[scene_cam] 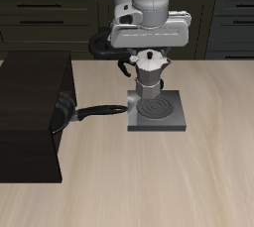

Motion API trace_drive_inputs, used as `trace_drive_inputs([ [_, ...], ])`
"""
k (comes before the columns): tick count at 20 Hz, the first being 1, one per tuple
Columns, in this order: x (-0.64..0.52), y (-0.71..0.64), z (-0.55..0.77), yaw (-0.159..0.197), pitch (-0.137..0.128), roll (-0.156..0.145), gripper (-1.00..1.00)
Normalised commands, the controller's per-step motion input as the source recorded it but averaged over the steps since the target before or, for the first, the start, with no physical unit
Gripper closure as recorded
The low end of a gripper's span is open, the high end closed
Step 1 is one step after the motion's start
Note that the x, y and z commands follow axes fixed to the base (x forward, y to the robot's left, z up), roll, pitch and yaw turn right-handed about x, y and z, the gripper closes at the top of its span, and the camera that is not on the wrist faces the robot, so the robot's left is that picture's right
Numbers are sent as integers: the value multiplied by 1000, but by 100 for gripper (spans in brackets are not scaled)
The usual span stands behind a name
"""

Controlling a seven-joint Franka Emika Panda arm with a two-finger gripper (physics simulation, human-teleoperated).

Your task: Place the moka pot on the stove

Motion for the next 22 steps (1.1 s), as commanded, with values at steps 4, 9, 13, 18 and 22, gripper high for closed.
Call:
trace_drive_inputs([
  [4,-360,56,-9,22,-38,-11,100],
  [9,-301,55,-26,10,-15,-3,100],
  [13,-378,137,-6,27,-34,51,100],
  [18,-162,-15,-39,-4,-2,14,100],
  [22,-247,99,-79,18,-3,23,100],
])
